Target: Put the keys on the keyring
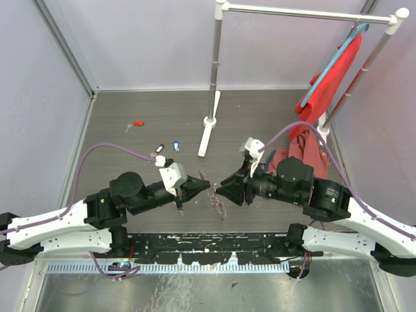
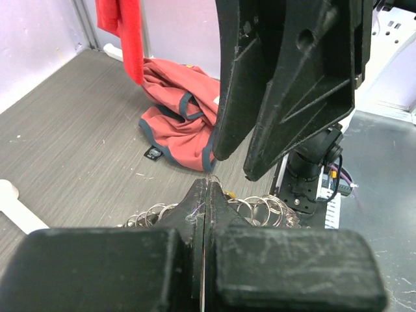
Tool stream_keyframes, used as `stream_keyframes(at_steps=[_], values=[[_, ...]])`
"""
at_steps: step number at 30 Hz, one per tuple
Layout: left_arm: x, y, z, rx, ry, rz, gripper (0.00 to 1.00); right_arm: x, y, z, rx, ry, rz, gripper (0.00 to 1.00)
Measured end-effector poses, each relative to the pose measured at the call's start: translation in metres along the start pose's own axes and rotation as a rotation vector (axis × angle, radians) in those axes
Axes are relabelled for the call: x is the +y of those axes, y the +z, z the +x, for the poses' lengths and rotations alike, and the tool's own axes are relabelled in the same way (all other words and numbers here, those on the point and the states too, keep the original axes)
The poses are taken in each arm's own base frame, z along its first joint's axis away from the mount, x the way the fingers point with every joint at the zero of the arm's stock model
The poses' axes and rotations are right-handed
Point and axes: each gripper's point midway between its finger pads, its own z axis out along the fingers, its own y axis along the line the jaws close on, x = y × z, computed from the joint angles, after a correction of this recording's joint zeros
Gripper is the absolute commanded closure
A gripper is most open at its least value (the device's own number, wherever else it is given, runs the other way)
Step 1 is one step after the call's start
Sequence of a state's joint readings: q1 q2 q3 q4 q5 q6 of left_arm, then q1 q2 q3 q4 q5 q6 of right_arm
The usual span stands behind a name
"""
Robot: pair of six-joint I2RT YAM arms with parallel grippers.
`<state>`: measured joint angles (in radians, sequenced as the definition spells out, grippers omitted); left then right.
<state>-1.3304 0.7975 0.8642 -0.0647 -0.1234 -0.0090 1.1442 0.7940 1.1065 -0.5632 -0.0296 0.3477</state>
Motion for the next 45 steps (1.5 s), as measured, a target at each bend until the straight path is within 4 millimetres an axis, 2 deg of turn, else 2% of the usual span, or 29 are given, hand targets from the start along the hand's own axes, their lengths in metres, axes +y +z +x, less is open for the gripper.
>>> stream_keyframes(at_steps=[6,10,14,21,23,24,30,37,42,45], values=[[-0.004,0.000,0.000,0.000,-0.004,0.023,1.00,0.001,-0.008,0.001,-0.116,-0.258,-0.096,0.56],[-0.008,0.000,-0.002,-0.005,-0.005,0.045,1.00,0.005,-0.012,-0.011,-0.183,-0.378,-0.124,0.54],[-0.013,-0.002,-0.008,-0.026,-0.010,0.072,1.00,0.011,-0.011,-0.016,-0.193,-0.439,-0.152,0.53],[-0.019,-0.002,-0.015,-0.052,-0.014,0.108,1.00,0.017,0.000,-0.008,-0.147,-0.474,-0.204,0.53],[-0.020,-0.003,-0.015,-0.052,-0.015,0.114,1.00,0.017,0.004,-0.005,-0.132,-0.475,-0.213,0.56],[-0.021,-0.002,-0.015,-0.051,-0.015,0.116,1.00,0.018,0.006,-0.003,-0.124,-0.476,-0.219,0.61],[-0.021,-0.002,-0.015,-0.049,-0.013,0.119,1.00,0.022,0.012,0.001,-0.094,-0.486,-0.253,0.97],[-0.022,-0.002,-0.019,-0.059,-0.016,0.125,0.99,0.020,0.011,0.005,-0.065,-0.486,-0.248,0.99],[-0.022,-0.007,-0.035,-0.096,-0.012,0.126,0.79,0.017,0.006,0.012,0.011,-0.486,-0.235,0.99],[-0.021,-0.013,-0.040,-0.102,-0.004,0.130,0.73,0.017,0.001,0.010,0.057,-0.496,-0.229,0.99]])
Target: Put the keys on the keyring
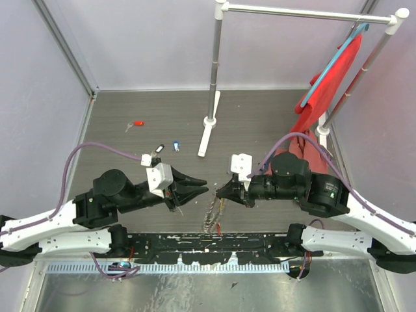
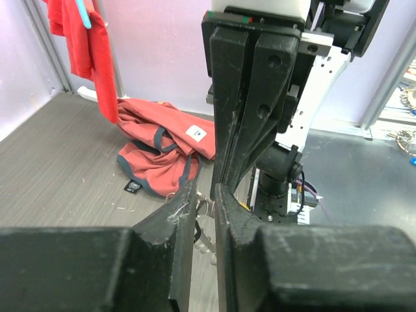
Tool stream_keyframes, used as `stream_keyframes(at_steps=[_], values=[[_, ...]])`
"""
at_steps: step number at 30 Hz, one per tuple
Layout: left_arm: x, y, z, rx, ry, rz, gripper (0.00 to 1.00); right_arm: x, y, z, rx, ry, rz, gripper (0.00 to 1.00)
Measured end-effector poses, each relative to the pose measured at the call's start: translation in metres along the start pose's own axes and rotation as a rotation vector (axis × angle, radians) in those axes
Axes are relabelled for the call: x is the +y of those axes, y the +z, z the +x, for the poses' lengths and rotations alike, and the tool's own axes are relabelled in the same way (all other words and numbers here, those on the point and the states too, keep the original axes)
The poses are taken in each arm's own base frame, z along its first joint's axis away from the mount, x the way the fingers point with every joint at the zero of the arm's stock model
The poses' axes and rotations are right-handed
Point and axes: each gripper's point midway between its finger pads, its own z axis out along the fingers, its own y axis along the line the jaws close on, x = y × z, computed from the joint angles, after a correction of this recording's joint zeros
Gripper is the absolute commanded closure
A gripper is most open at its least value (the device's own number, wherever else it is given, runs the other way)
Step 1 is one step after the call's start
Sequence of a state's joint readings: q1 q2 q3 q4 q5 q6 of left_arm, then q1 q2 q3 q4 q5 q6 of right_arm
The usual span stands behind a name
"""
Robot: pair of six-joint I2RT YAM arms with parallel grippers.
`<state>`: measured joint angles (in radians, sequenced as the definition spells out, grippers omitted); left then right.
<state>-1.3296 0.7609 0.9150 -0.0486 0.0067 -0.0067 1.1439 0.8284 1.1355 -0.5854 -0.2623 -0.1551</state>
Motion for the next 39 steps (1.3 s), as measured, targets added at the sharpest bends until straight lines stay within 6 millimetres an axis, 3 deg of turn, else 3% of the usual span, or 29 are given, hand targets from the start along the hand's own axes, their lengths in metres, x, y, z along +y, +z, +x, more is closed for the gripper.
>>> stream_keyframes(at_steps=[7,12,16,23,32,39], values=[[-0.003,0.002,0.004,0.070,0.032,0.027,0.60,0.000,-0.012,-0.013,0.111,-0.002,-0.017,0.99],[-0.007,0.014,0.033,0.189,0.058,0.061,0.54,0.001,-0.016,-0.008,0.204,0.006,-0.032,0.99],[-0.008,0.017,0.044,0.241,0.079,0.076,0.51,0.002,-0.016,0.004,0.294,0.020,-0.047,0.99],[-0.008,0.018,0.045,0.262,0.105,0.088,0.52,0.004,-0.017,0.017,0.382,0.029,-0.064,0.99],[-0.014,0.023,0.059,0.304,0.095,0.127,0.56,0.004,-0.018,0.016,0.379,0.021,-0.066,0.99],[-0.018,0.026,0.056,0.288,0.084,0.144,0.62,0.005,-0.019,0.010,0.350,0.014,-0.072,0.99]])
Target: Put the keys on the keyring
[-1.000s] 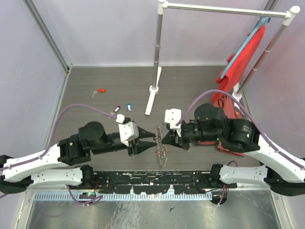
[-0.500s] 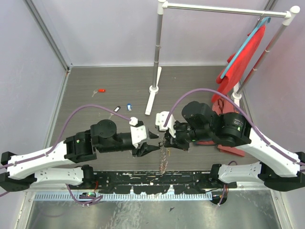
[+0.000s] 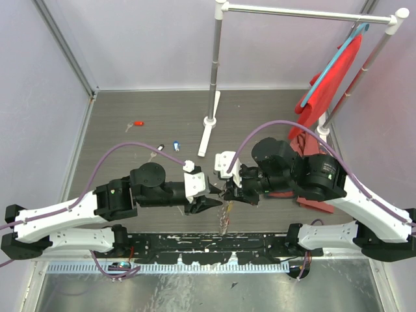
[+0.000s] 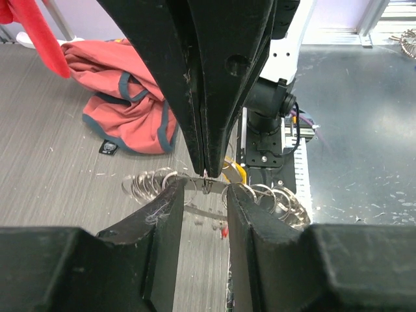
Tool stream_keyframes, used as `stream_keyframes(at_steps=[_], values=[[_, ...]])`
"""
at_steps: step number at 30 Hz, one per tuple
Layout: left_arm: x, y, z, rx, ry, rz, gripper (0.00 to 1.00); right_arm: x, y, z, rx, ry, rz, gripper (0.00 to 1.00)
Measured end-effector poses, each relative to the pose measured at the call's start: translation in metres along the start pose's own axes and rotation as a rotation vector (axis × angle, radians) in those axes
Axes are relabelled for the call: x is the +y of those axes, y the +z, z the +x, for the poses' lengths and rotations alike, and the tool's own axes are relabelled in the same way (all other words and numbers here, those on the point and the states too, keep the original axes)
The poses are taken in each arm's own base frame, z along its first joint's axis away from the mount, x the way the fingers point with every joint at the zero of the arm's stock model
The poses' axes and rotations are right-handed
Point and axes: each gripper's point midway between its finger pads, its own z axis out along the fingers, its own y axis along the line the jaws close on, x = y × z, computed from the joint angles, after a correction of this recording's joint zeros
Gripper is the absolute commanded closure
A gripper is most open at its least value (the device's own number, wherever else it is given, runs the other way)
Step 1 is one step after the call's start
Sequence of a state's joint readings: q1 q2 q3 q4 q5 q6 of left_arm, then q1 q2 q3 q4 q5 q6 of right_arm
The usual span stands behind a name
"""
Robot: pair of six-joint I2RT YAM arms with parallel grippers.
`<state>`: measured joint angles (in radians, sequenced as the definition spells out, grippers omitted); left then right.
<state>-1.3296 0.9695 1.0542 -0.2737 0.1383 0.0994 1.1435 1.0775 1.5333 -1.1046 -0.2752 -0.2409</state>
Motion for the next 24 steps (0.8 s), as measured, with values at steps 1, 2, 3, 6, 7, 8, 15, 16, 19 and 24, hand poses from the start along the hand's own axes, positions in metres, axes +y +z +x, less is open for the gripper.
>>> stream_keyframes(at_steps=[1,2,3,6,7,8,15,16,19,24], values=[[0.000,0.001,-0.001,-0.004,0.000,0.002,0.63,0.000,-0.001,-0.001,-0.003,-0.001,0.000,0.99],[0.000,0.001,-0.001,-0.005,-0.001,0.003,0.64,0.001,-0.001,-0.001,-0.005,-0.002,-0.002,0.99],[-0.001,0.002,-0.001,-0.005,-0.002,0.005,0.64,0.001,-0.001,-0.001,-0.009,-0.003,-0.004,0.99],[-0.001,0.005,-0.001,-0.006,-0.005,0.010,0.68,0.002,-0.002,-0.002,-0.013,-0.004,-0.007,0.99],[-0.002,0.006,0.000,-0.005,-0.006,0.012,0.70,0.002,-0.002,-0.002,-0.014,-0.004,-0.008,0.99],[-0.002,0.007,0.000,-0.004,-0.007,0.014,0.72,0.002,-0.001,-0.002,-0.015,-0.004,-0.009,0.99],[-0.004,0.010,0.003,0.005,-0.022,0.025,0.98,0.004,-0.002,0.001,-0.014,-0.003,-0.013,0.99],[-0.004,0.010,0.003,0.005,-0.024,0.026,1.00,0.004,-0.003,0.001,-0.017,-0.005,-0.013,0.99],[-0.005,0.010,0.002,0.002,-0.032,0.029,1.00,0.004,-0.004,0.002,-0.022,-0.011,-0.012,0.99],[-0.005,0.011,0.002,0.000,-0.042,0.026,1.00,0.004,-0.005,0.001,-0.031,-0.016,-0.010,0.98]])
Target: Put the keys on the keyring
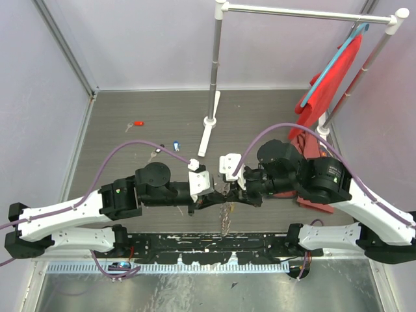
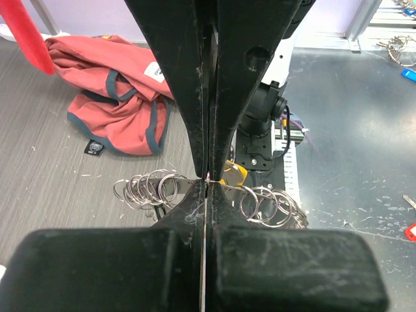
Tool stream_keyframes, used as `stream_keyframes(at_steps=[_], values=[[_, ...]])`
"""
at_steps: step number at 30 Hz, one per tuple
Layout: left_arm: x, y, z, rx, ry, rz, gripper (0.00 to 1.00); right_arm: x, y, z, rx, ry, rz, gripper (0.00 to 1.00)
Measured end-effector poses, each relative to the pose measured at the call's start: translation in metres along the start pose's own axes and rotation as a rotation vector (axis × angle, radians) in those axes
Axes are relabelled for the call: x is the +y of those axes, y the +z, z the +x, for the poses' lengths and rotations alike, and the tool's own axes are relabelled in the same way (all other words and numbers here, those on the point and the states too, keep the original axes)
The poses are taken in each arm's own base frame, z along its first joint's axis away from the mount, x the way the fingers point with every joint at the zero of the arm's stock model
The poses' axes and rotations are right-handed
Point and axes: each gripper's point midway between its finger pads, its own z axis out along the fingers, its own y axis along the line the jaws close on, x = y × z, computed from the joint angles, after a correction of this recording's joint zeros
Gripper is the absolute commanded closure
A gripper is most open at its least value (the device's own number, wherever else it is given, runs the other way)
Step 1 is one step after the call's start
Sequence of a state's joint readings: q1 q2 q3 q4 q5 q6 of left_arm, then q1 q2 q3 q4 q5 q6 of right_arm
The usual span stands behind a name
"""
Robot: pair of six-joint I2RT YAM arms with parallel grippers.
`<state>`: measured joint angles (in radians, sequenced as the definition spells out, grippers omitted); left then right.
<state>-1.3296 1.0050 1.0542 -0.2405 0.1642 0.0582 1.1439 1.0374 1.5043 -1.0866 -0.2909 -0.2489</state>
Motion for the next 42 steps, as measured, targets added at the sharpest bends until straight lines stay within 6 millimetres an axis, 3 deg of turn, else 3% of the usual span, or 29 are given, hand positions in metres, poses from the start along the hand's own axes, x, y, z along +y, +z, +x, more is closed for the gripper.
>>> stream_keyframes(at_steps=[4,9,13,18,21,24,27,31,42], values=[[0.001,0.000,-0.001,-0.003,-0.012,-0.011,1.00,-0.001,0.000,0.000,-0.014,0.003,0.013,0.70],[0.006,0.000,0.000,-0.012,-0.033,-0.042,1.00,-0.017,-0.012,-0.023,-0.144,0.037,0.131,0.56],[0.011,-0.005,0.003,-0.030,-0.050,-0.079,1.00,-0.028,-0.036,-0.038,-0.309,0.122,0.247,0.56],[0.017,-0.013,-0.001,-0.093,-0.076,-0.128,1.00,-0.035,-0.059,-0.040,-0.489,0.347,0.335,0.59],[0.019,-0.017,-0.003,-0.140,-0.093,-0.150,1.00,-0.040,-0.057,-0.034,-0.538,0.483,0.361,0.61],[0.021,-0.019,-0.004,-0.174,-0.105,-0.164,1.00,-0.038,-0.041,-0.023,-0.529,0.550,0.337,0.65],[0.021,-0.020,-0.009,-0.207,-0.114,-0.162,1.00,-0.030,-0.029,-0.018,-0.504,0.526,0.285,0.66],[0.016,-0.023,-0.022,-0.260,-0.122,-0.137,1.00,-0.018,-0.026,-0.028,-0.517,0.402,0.206,0.55],[-0.001,-0.037,-0.060,-0.416,-0.144,-0.038,1.00,-0.004,-0.040,-0.058,-0.653,0.151,0.127,0.55]])
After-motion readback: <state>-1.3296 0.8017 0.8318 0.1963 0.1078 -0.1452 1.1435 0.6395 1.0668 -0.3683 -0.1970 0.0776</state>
